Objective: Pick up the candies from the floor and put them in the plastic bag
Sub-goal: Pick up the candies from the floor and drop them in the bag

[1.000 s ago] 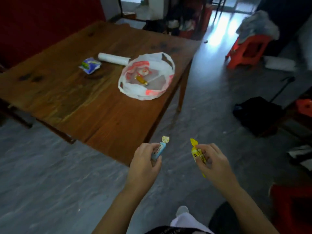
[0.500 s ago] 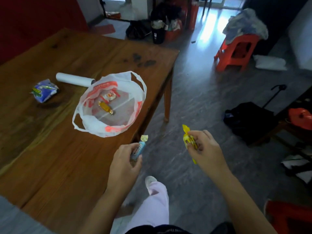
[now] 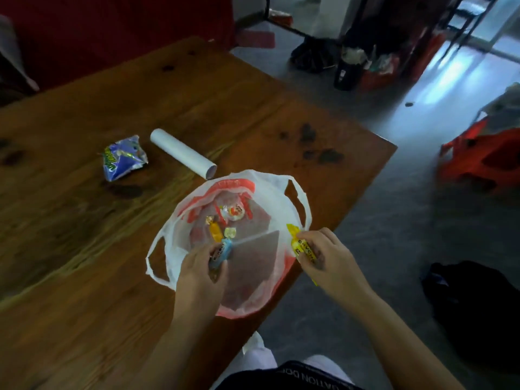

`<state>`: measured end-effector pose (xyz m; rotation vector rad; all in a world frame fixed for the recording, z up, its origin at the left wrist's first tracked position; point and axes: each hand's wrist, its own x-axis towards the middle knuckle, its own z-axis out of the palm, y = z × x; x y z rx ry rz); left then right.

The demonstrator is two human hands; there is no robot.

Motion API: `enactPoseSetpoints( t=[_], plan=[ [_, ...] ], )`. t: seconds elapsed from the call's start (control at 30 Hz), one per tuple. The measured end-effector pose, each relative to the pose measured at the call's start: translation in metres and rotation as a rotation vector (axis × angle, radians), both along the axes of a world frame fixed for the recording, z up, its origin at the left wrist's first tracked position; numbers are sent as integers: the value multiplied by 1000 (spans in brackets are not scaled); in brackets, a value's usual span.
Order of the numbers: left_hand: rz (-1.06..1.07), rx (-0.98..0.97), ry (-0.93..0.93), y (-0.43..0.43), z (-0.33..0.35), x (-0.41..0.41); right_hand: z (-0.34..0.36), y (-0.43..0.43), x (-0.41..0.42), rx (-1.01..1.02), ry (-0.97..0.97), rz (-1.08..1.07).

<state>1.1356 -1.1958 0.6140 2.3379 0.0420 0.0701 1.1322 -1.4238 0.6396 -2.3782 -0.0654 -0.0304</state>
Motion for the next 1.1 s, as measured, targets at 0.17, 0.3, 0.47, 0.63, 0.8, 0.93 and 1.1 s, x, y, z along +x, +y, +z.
enactPoseSetpoints(
  t=[0.17,0.3,0.47,0.63,0.8,0.93,1.1],
  plan=[
    [146,1,32,9,-8,9,-17,23,58,-22,55,243],
    [254,6,38,1,-11,4,-33,36,96,-86,62,431],
    [418,10,-18,-20,-1,-8,-47,40,129,-177,166,615],
    [497,34,3,-39,1,3,-40,37,141,-174,195,714],
    [489,58,95,-60,-13,27,-26,17,147,-89,99,684],
    [425,83,169,-76,-18,39,-19,-1,148,-71,61,701],
    [493,211,215,-82,-14,33,-17,-15,147,-82,27,733]
  ],
)
